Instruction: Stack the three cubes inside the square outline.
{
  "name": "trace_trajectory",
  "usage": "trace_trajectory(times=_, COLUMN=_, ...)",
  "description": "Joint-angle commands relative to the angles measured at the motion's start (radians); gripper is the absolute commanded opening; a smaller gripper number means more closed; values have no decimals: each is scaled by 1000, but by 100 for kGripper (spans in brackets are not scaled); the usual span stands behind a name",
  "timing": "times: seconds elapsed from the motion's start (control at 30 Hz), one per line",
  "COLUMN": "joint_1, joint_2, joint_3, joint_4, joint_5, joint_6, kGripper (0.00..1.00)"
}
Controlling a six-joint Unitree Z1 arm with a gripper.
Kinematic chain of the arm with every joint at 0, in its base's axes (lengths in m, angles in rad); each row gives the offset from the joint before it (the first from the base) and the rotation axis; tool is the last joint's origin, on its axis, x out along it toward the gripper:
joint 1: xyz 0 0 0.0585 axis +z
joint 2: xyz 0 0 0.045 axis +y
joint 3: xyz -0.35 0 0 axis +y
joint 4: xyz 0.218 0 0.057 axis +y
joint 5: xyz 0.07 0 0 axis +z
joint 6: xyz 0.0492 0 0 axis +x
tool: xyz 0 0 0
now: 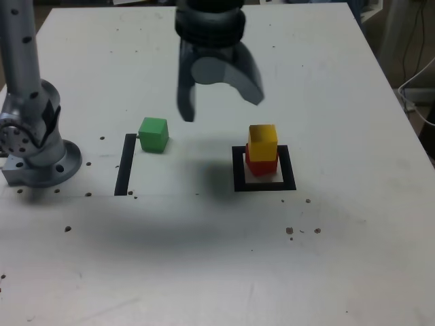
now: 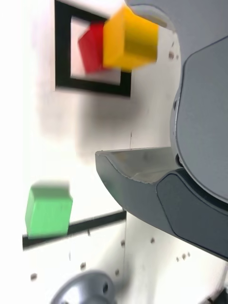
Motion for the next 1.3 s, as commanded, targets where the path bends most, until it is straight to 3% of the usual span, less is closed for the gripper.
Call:
trace_trajectory(times=0.0, joint_1=25, joint_2=-22, joint_3=27, joint_4=5, joint_5=-10, joint_6=15, kGripper=99)
trace_trajectory(times=0.2, joint_1=103, joint_2=-88, joint_3=130, joint_4=1, joint_5=-8, joint_6=71, kGripper=100)
trace_trajectory(times=0.57, joint_1=214, joint_2=-153, joint_3=295, joint_4=-58, joint_5=81, joint_6=179, kGripper=100)
trace_trajectory(times=1.03, joint_1=257, joint_2=-154, joint_3=499, joint_4=-286, joint_5=86, joint_6=314, kGripper=98)
trace_trajectory(times=1.27, joint_1=248, joint_2=-126, joint_3=519, joint_4=-339, joint_5=86, joint_6=347, kGripper=89)
